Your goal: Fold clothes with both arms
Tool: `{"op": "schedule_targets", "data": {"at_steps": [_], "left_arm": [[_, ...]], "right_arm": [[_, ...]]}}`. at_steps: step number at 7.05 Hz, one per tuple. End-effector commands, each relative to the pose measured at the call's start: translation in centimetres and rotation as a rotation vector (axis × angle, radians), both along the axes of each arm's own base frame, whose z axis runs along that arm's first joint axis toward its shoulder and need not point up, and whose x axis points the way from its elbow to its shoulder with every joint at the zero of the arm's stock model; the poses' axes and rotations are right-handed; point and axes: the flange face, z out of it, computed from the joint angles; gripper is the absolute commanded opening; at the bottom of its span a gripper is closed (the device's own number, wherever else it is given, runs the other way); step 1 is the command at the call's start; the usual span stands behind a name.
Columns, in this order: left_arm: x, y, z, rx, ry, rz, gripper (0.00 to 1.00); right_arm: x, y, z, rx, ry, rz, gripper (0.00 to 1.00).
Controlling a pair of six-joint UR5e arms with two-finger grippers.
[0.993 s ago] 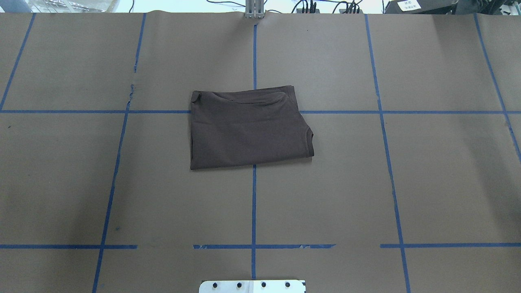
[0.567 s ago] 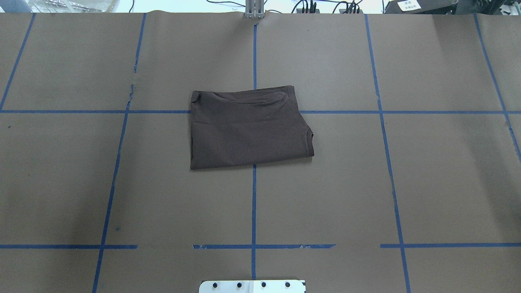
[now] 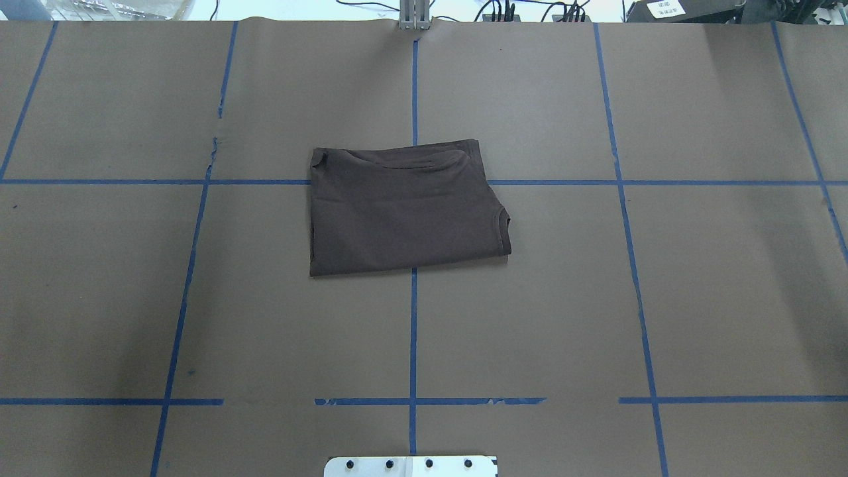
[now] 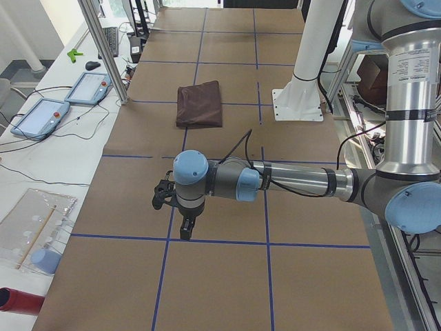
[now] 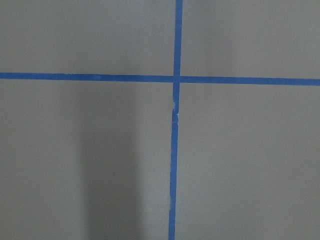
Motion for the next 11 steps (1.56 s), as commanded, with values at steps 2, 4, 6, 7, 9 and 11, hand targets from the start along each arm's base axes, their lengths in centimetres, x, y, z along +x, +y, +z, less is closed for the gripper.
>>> {"op": "schedule_targets", "data": {"at_steps": [2, 4, 6, 7, 9, 11], "left_arm": [[0.03, -0.11, -0.13, -0.011, 0.002, -0.015, 1.00], [0.03, -0.11, -0.13, -0.011, 0.002, -0.015, 1.00], [0.03, -0.18, -0.21, -0.009, 0.002, -0.015, 1.00], [0.10, -0.19, -0.21, -0.009, 0.002, -0.013, 1.00], [0.10, -0.28, -0.33, -0.003, 0.002, -0.013, 1.00], [0.09, -0.28, -0.24, -0.005, 0.000, -0.014, 1.00]], "right_arm": [[-0.01, -0.01, -0.14, 0.003, -0.002, 0.000, 1.00], [-0.08, -0.01, -0.07, 0.002, -0.002, -0.002, 1.00], [-0.14, -0.09, -0.13, 0.003, 0.000, -0.003, 1.00], [-0.14, -0.21, -0.26, 0.011, 0.000, -0.003, 1.00], [-0.13, -0.56, -0.39, 0.055, 0.002, -0.003, 1.00], [-0.13, -0.92, -0.66, 0.070, 0.002, -0.003, 1.00]]}}
